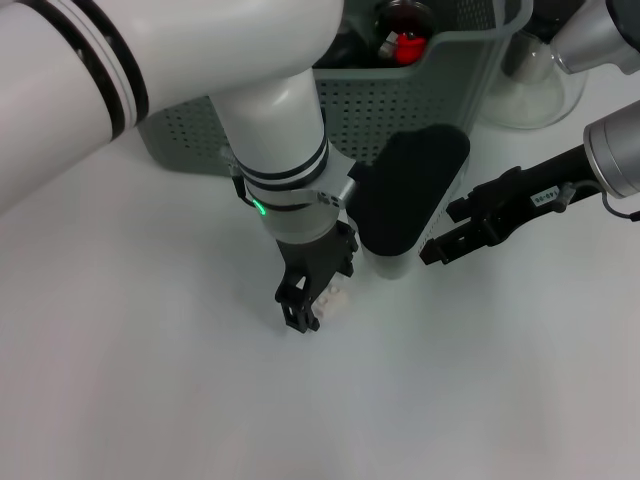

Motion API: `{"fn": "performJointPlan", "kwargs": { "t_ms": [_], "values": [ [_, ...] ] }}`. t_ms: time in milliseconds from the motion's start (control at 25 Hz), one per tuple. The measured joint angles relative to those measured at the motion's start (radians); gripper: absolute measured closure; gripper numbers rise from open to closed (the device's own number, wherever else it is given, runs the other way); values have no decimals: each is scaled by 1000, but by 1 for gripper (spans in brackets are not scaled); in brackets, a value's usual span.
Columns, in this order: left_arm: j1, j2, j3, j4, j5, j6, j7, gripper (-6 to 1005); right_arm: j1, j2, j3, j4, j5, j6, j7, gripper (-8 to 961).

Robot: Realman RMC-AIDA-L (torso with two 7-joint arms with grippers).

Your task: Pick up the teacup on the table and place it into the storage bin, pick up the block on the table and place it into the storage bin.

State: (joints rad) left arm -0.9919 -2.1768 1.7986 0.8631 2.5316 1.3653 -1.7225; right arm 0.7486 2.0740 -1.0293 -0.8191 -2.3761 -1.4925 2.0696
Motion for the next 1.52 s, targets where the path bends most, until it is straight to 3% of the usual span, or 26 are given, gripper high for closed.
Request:
{"fn": "performJointPlan", "kwargs": {
  "t_ms": [560, 760, 1000, 1080, 1320, 1440, 1520],
  "values": [
    [-8, -2, 34, -21, -2, -13, -4, 421, -5, 0, 2, 0, 0, 4, -7, 8],
    [-8, -2, 38, -16, -2, -3, -15, 523, -5, 0, 2, 0, 0, 4, -7, 8],
    [5, -1, 1, 36, -2, 88, -56, 572, -11, 0, 5, -3, 0, 3, -7, 8],
    [21, 0, -63, 88, -2, 156, -64, 583, -12, 0, 5, -4, 0, 3, -6, 8],
    [93, 6, -420, 286, -97, 394, -98, 588, -12, -4, 5, -8, 0, -3, -6, 9],
    [111, 11, -731, 344, -183, 506, -147, 587, -12, -7, 7, -9, 0, -5, -5, 9],
    [112, 30, -965, 357, -257, 543, -213, 587, -12, -9, 7, -9, 0, -5, -4, 9]
  ]
}}
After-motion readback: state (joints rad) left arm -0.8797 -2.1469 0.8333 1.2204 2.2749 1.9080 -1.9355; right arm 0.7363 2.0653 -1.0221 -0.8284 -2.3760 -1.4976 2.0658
